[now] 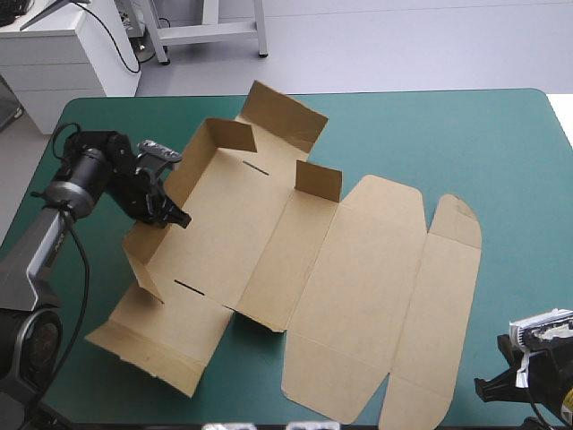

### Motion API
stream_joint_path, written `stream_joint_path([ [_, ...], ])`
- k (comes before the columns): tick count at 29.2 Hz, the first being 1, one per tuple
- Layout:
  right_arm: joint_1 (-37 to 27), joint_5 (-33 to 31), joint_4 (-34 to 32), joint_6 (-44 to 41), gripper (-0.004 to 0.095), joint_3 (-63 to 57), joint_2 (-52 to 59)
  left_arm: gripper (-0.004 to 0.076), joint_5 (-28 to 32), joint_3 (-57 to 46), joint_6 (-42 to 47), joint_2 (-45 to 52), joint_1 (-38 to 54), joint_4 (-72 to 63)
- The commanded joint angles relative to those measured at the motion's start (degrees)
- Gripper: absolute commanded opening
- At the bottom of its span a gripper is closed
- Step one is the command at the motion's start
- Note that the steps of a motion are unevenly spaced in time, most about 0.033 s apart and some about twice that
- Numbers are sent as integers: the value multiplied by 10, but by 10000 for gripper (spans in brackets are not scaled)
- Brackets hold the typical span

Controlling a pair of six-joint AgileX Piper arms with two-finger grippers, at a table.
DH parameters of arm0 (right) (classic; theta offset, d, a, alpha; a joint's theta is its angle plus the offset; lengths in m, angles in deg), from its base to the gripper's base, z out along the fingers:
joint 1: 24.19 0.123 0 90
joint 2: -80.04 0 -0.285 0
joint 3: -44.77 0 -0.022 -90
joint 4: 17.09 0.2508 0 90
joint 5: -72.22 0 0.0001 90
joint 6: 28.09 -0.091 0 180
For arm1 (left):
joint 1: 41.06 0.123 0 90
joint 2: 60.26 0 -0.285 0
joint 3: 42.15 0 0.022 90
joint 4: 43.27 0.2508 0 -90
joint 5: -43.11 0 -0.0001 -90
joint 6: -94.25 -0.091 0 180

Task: Fold the box

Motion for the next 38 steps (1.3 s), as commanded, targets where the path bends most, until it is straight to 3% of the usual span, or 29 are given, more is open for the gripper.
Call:
stream_joint_path([
  [1, -3, 27, -16, 5, -21, 13, -6, -8, -34, 103, -30, 22, -100, 163],
  [8, -3, 27, -12, 5, -21, 13, -6, -8, 32, 128, -105, 20, -223, 309],
  [16, -3, 26, 2, 5, -21, 13, -6, -8, 149, 127, -107, 2, -314, 357],
  [21, -3, 26, 4, 5, -21, 13, -6, -8, 179, 112, -33, 1, -374, 451],
  [31, -3, 26, 4, 5, -21, 13, -6, -8, 178, -6, 142, 14, -474, 680],
  [38, -3, 32, -7, -25, -21, 13, -8, -8, 163, -73, 249, 31, -511, 769],
])
